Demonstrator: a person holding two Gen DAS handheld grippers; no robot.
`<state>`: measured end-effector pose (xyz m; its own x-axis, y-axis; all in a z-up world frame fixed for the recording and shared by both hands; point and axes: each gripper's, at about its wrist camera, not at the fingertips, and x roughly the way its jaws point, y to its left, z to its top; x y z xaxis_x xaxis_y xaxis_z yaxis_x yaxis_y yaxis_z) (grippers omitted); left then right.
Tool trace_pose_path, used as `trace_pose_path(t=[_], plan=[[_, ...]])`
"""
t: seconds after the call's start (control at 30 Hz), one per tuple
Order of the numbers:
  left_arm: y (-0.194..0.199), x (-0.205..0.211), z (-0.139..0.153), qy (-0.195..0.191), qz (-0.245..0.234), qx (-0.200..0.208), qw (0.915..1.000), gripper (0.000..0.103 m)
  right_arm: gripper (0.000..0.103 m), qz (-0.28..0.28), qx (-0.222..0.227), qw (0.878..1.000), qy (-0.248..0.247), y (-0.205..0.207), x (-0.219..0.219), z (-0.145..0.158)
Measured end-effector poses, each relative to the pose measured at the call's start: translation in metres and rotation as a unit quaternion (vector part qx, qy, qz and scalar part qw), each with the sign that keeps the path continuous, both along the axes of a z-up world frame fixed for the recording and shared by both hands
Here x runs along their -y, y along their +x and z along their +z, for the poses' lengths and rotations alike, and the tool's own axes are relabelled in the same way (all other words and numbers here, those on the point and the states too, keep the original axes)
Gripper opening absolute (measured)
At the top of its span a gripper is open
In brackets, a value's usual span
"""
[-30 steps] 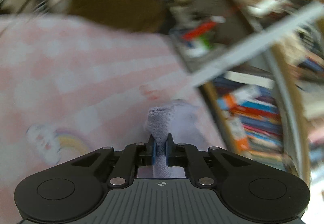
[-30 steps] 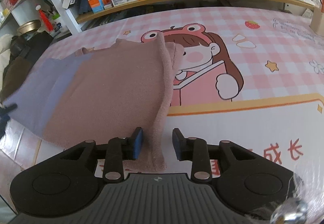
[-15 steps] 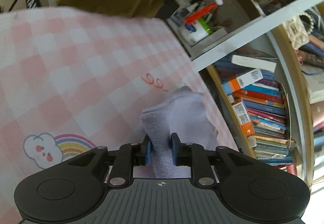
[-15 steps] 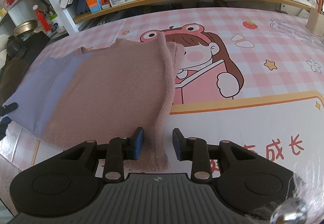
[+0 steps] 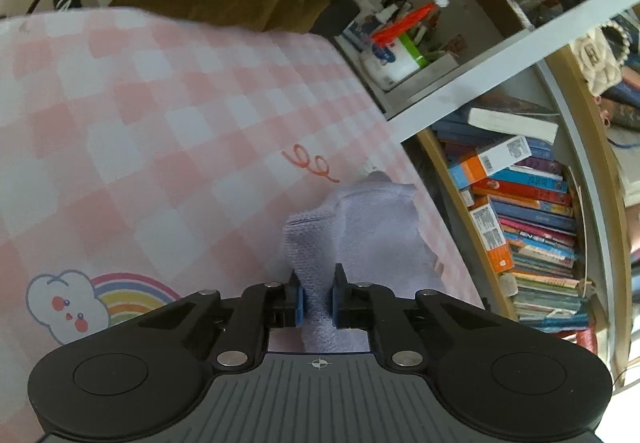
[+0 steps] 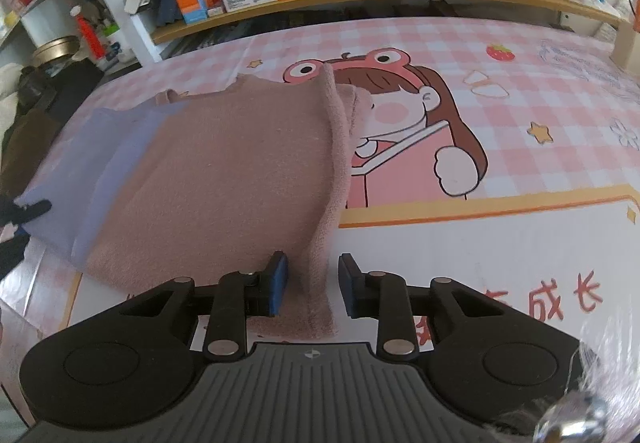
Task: Fold clothes
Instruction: 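Grasp the lavender edge with the left tool while the right tool holds the pink edge, then lift the sweater edge with both tools and fold it over onto itself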
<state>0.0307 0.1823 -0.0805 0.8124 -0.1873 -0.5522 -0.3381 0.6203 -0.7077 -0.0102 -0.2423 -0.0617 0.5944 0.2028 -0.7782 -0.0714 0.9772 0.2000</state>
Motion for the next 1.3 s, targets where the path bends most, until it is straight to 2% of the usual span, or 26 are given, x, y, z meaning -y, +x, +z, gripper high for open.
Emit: trace_pose_path(t=[0.17, 0.23, 0.27, 0.33, 0.4, 0.5, 0.6, 0.7, 0.77, 0.83, 0.93, 0.97, 1.0, 1.03, 1.17, 1.23, 1.3], plan=[[-0.004, 0.015, 0.027, 0.038, -0.005, 0.037, 0.9986, 0.009, 0.031, 0.053, 0.048, 0.997, -0.038, -0.005, 0.001, 0.010], [-0.004, 0.027, 0.041, 0.063, -0.009, 0.052, 0.9966, 0.009, 0.025, 0.076, 0.054, 0.995, -0.031, -0.006, 0.005, 0.010], [-0.004, 0.033, 0.047, 0.075, -0.010, 0.058, 0.9954, 0.008, 0.016, 0.089, 0.049, 0.995, -0.023, -0.004, 0.007, 0.008], [-0.004, 0.047, 0.060, 0.099, -0.016, 0.069, 0.9926, 0.008, 0.012, 0.107, 0.039, 0.993, -0.011, -0.002, 0.009, 0.003], [-0.005, 0.064, 0.074, 0.129, -0.027, 0.083, 0.9878, 0.008, 0.010, 0.115, 0.037, 0.993, 0.005, 0.001, 0.013, 0.000], [-0.010, 0.097, 0.099, 0.181, -0.056, 0.112, 0.9754, 0.007, 0.010, 0.130, 0.035, 0.990, 0.028, 0.006, 0.018, -0.003], [-0.018, 0.135, 0.122, 0.228, -0.093, 0.144, 0.9585, 0.007, 0.010, 0.148, 0.034, 0.987, 0.048, 0.010, 0.023, -0.005], [-0.029, 0.183, 0.135, 0.266, -0.148, 0.166, 0.9380, 0.008, 0.010, 0.161, 0.034, 0.984, 0.065, 0.012, 0.028, -0.006], [-0.039, 0.223, 0.132, 0.300, -0.201, 0.162, 0.9184, 0.008, 0.010, 0.170, 0.035, 0.982, 0.074, 0.012, 0.031, -0.007], [-0.044, 0.265, 0.116, 0.339, -0.265, 0.134, 0.8928, 0.010, 0.010, 0.180, 0.035, 0.980, 0.084, 0.012, 0.033, -0.007], [-0.040, 0.310, 0.073, 0.372, -0.344, 0.054, 0.8605, 0.017, 0.012, 0.191, 0.032, 0.976, 0.101, 0.013, 0.040, -0.008], [-0.041, 0.318, 0.062, 0.387, -0.352, 0.037, 0.8515, 0.016, 0.014, 0.193, 0.030, 0.975, 0.107, 0.013, 0.043, -0.008], [-0.045, 0.322, 0.057, 0.398, -0.353, 0.031, 0.8464, 0.017, 0.014, 0.191, 0.026, 0.975, 0.115, 0.013, 0.047, -0.009], [-0.047, 0.323, 0.054, 0.399, -0.353, 0.028, 0.8458, 0.019, 0.014, 0.186, 0.020, 0.974, 0.125, 0.012, 0.052, -0.009], [-0.047, 0.315, 0.063, 0.370, -0.345, 0.022, 0.8623, 0.030, 0.025, 0.174, 0.011, 0.972, 0.156, 0.007, 0.071, -0.007], [-0.052, 0.316, 0.068, 0.365, -0.345, 0.025, 0.8641, 0.034, 0.026, 0.168, 0.012, 0.972, 0.164, 0.004, 0.080, -0.004], [-0.058, 0.320, 0.070, 0.368, -0.353, 0.025, 0.8601, 0.038, 0.026, 0.157, 0.015, 0.972, 0.172, 0.004, 0.090, 0.000]])
